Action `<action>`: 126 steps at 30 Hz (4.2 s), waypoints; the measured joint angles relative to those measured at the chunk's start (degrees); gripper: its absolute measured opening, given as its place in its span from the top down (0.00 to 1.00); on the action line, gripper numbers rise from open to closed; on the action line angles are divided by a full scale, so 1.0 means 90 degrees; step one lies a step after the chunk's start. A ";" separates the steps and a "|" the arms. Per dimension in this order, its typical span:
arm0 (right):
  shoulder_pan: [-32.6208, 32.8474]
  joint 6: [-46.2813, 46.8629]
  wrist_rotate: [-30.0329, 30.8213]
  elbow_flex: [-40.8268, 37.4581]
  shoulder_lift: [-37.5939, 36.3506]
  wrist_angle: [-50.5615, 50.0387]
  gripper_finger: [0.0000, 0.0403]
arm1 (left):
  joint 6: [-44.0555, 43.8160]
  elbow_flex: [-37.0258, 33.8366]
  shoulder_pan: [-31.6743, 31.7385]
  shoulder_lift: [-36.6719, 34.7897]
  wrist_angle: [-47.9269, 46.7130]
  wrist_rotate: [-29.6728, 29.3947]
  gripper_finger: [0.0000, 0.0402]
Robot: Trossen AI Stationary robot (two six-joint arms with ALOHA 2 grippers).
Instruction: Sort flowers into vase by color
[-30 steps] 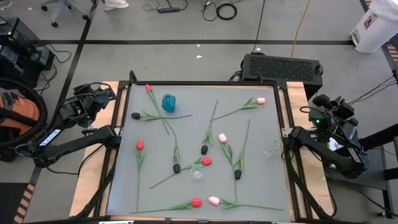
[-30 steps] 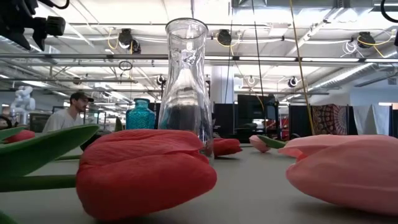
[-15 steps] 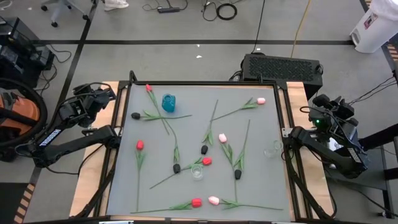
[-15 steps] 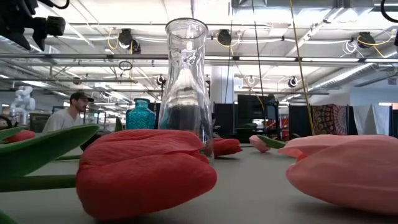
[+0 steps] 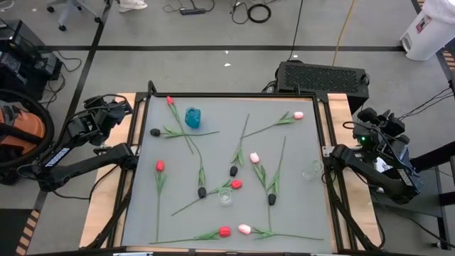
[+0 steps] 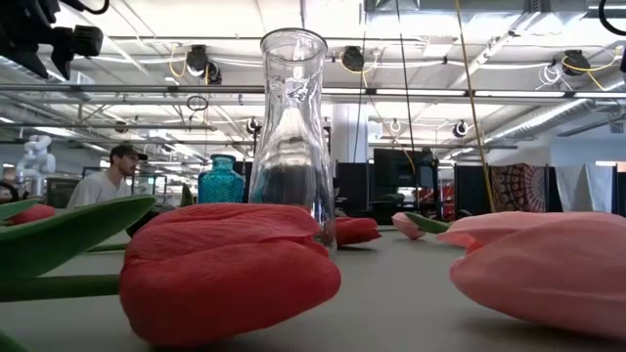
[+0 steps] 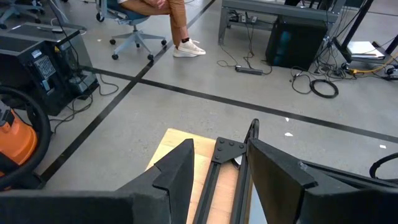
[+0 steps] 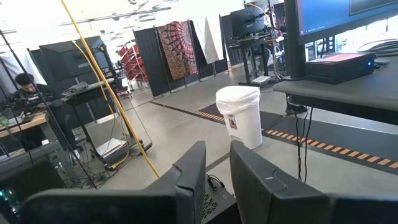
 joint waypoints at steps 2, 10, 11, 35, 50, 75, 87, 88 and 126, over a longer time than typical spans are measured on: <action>0.0001 0.0001 0.0000 0.0001 0.0001 0.0000 0.84 | 0.0000 0.0001 0.0000 -0.0001 -0.0002 0.0000 0.61; 0.0000 -0.0001 0.0000 0.0002 0.0001 -0.0001 0.84 | 0.0000 0.0002 -0.0002 0.0000 -0.0002 0.0000 0.61; 0.0000 0.0001 0.0000 0.0002 0.0001 0.0000 0.84 | 0.0000 0.0000 -0.0001 0.0000 -0.0001 0.0000 0.61; -0.0001 0.0001 0.0000 0.0000 0.0000 0.0001 0.84 | 0.0000 0.0000 0.0000 -0.0001 -0.0001 -0.0001 0.61; 0.0001 -0.0001 0.0000 0.0001 0.0001 0.0000 0.84 | 0.0000 0.0002 -0.0002 0.0000 0.0000 0.0000 0.61; 0.0004 -0.0002 0.0000 0.0002 0.0002 0.0001 0.84 | -0.0001 0.0002 0.0000 0.0000 -0.0002 -0.0001 0.61; 0.0011 -0.0070 0.0000 0.0002 0.0000 0.0044 0.84 | -0.0001 0.0000 -0.0002 0.0000 -0.0002 -0.0001 0.61; 0.0011 -0.0070 0.0000 0.0002 0.0002 0.0044 0.84 | -0.0002 0.0002 -0.0001 0.0000 -0.0002 -0.0001 0.61; 0.2804 -0.7832 -0.4409 0.0002 0.0933 0.6825 0.97 | 0.0000 0.0000 -0.0002 0.0000 0.0000 0.0000 0.61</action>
